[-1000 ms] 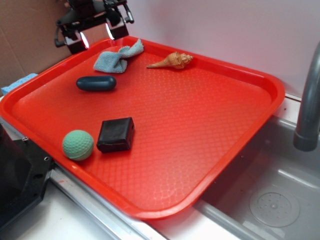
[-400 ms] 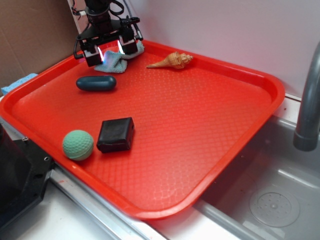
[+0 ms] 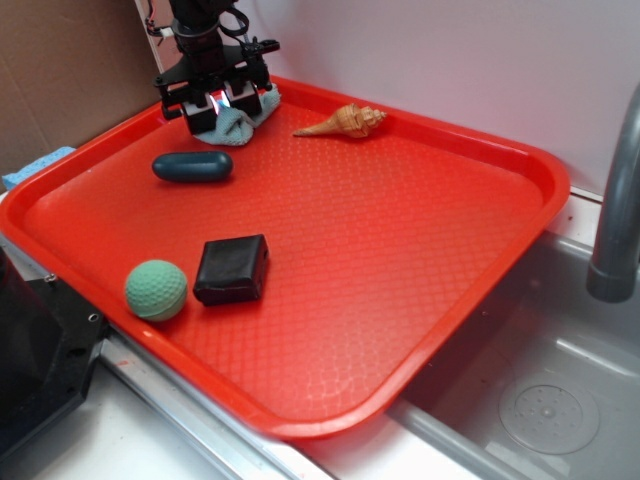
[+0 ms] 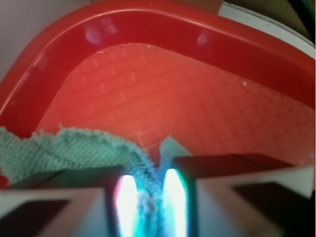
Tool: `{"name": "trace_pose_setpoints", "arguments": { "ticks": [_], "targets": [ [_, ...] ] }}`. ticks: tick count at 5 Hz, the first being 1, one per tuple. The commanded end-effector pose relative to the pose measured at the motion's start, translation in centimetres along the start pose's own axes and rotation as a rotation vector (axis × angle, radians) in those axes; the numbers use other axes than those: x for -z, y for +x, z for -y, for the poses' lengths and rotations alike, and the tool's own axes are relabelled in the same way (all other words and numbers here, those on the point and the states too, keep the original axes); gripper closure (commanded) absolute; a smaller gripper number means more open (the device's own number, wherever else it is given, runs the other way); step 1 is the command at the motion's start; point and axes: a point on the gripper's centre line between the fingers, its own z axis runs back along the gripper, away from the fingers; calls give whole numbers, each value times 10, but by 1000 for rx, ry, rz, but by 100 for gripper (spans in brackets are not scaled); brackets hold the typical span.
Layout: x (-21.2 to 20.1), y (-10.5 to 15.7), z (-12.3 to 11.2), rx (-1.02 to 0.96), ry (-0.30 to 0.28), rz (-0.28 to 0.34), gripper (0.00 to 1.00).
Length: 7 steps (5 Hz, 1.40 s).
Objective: Grab the blue cloth.
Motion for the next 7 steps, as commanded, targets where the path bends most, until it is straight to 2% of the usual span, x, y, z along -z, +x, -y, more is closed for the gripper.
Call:
{"name": "trace_pose_setpoints", "arguments": {
  "ticks": [1, 2, 3, 4, 5, 6, 7],
  "targets": [
    [-25, 17, -2, 33, -23, -48, 100],
    [-61, 12, 7, 256, -67, -86, 100],
    [-95, 3, 9, 497, -108, -150, 100],
    [-132, -22, 8, 703, -161, -173, 100],
    [-161, -52, 7, 875, -189, -200, 100],
    [-194, -85, -2, 1003, -264, -226, 100],
    [-213, -102, -9, 1073, -281, -259, 100]
  ]
}}
